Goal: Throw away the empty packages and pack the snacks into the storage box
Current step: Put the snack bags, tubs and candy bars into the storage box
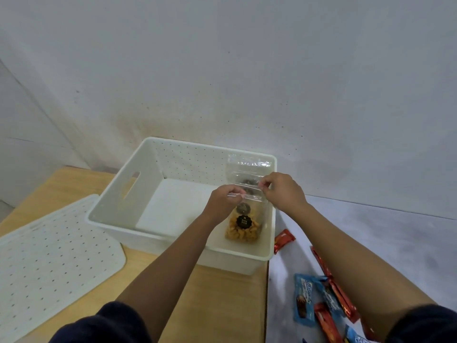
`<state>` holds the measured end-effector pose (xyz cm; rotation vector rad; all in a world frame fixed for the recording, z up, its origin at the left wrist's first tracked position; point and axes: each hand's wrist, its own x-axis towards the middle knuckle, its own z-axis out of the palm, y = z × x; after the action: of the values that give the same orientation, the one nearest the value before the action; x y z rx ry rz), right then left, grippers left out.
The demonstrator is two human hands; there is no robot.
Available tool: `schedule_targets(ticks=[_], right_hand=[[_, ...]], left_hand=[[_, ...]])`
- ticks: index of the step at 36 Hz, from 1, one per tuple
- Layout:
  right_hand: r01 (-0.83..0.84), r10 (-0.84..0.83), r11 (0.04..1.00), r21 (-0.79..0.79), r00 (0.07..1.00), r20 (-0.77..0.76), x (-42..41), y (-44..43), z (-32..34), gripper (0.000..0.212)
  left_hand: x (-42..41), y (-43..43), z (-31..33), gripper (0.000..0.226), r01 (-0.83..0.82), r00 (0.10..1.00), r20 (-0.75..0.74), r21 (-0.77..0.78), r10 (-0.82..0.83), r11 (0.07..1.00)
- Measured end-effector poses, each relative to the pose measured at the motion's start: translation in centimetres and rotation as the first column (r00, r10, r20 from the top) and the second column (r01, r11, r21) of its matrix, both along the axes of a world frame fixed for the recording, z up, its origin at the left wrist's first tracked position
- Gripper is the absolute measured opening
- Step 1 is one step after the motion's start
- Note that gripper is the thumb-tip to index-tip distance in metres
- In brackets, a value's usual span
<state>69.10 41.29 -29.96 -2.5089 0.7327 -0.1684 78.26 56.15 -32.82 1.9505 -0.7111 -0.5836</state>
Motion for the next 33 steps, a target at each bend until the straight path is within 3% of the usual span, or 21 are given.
schedule_targets(ticks=[9, 19, 26, 33], right_hand=[[-0.094, 0.087, 0.988, 0.125, 0.994, 0.066, -3.3, -0.1, 1.7, 0.024], [0.010, -0.016, 0.999, 0.050, 0.990, 0.138, -12.5, -5.1, 7.4, 0.027], [0.187, -0.193, 0.981, 0.048, 0.964, 0.185, -25.5, -10.8, 9.8, 0.028], [0.399, -0.413, 0.910, 0.113, 0.894, 0.172, -41.8, -16.1, 7.0, 0.032]], left_hand=[[-1.1, 0.8, 2.0, 0.011, -0.056, 0.980, 0.193, 0.052, 0.045, 0.997], [-6.9, -4.7, 8.4, 0.021, -0.022, 0.924, 0.379, -0.044, 0.037, 0.999], [-18.0, -11.9, 9.9, 0.024, 0.152, 0.915, 0.390, -0.089, -0.106, 0.984], [-31.8, -17.4, 5.5, 0.032, 0.327, 0.910, 0.282, -0.033, -0.305, 0.944]])
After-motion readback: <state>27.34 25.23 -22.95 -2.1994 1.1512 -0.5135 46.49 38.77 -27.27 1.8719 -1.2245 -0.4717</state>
